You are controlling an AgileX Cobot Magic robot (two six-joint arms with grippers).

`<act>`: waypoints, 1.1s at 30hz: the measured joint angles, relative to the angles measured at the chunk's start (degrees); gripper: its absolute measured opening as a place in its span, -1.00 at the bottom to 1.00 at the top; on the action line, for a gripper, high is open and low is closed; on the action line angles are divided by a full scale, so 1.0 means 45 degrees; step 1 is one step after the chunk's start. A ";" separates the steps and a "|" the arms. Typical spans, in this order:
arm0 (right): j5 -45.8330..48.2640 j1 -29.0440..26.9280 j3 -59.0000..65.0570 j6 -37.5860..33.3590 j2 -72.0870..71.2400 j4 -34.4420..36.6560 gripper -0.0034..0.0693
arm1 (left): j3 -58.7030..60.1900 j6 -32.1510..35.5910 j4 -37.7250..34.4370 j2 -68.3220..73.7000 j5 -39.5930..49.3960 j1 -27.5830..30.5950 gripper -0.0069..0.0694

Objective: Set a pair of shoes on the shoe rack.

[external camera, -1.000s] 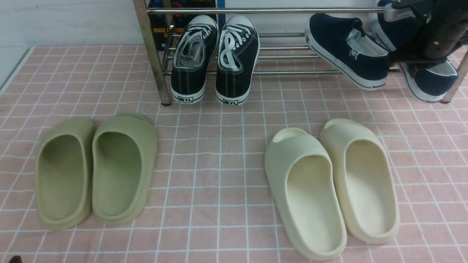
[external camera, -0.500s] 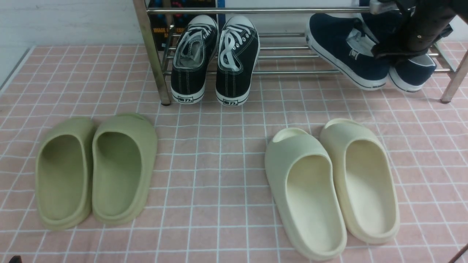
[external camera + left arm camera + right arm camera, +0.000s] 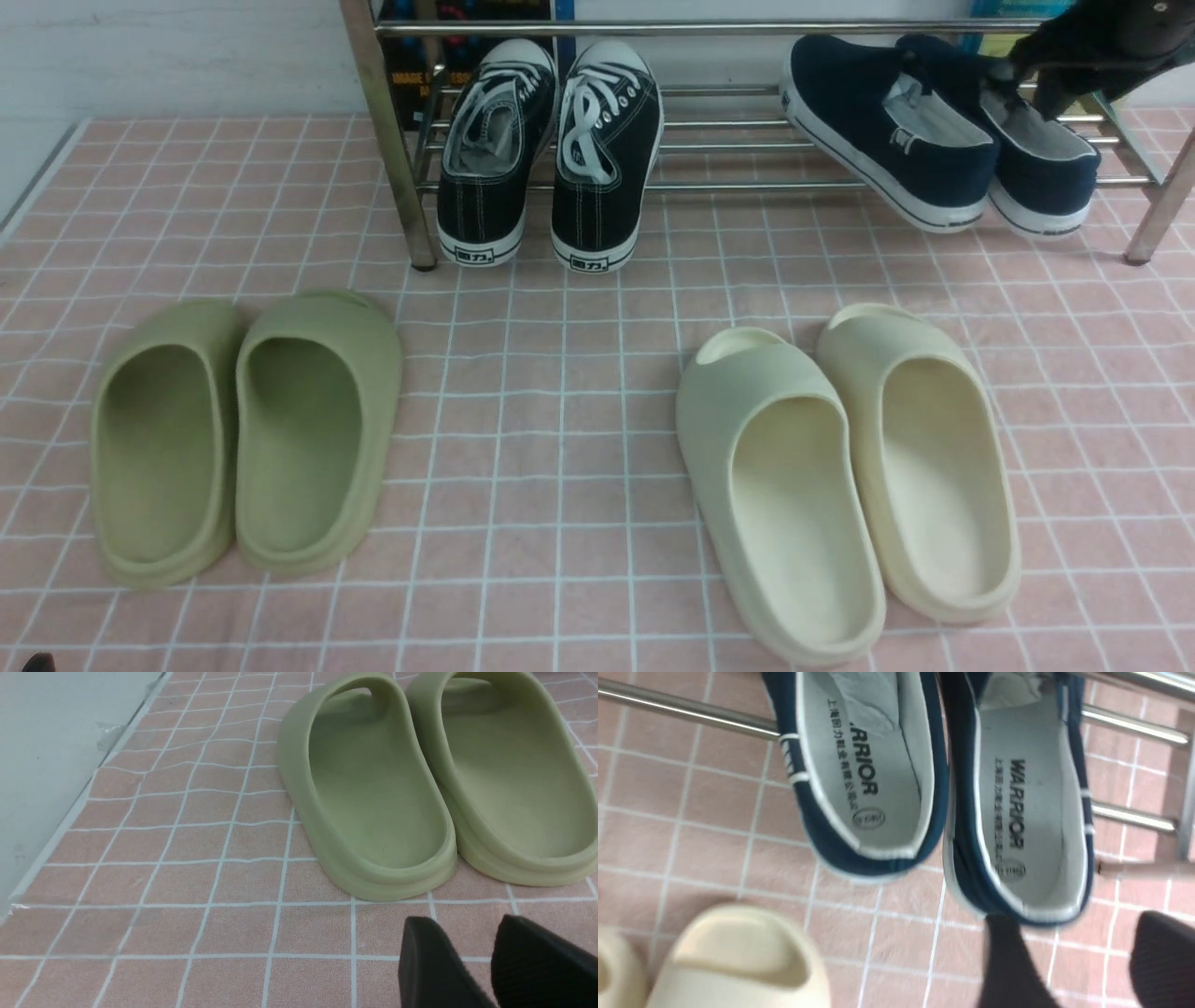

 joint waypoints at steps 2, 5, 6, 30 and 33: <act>0.0012 0.0000 0.0931 0.0137 -0.0952 0.0339 -0.21 | 0.0000 0.0000 0.0000 0.0000 0.0000 0.0000 -0.20; 0.0013 0.0000 0.2432 0.0181 -0.2342 0.1038 -0.57 | 0.0000 0.0000 0.0000 0.0000 0.0000 0.0000 -0.20; 0.0013 0.0000 0.3672 0.0088 -0.3421 0.1524 -0.80 | 0.0000 0.0000 0.0000 0.0000 0.0000 0.0000 -0.20; -0.5444 0.0000 1.7425 -0.0019 -1.9121 0.2859 -0.95 | 0.0000 0.0000 0.0000 0.0000 0.0000 0.0000 -0.20; -0.5425 0.0000 1.7523 -0.0019 -1.9240 0.2873 -0.95 | 0.0000 0.0000 0.0000 0.0000 0.0000 0.0000 -0.20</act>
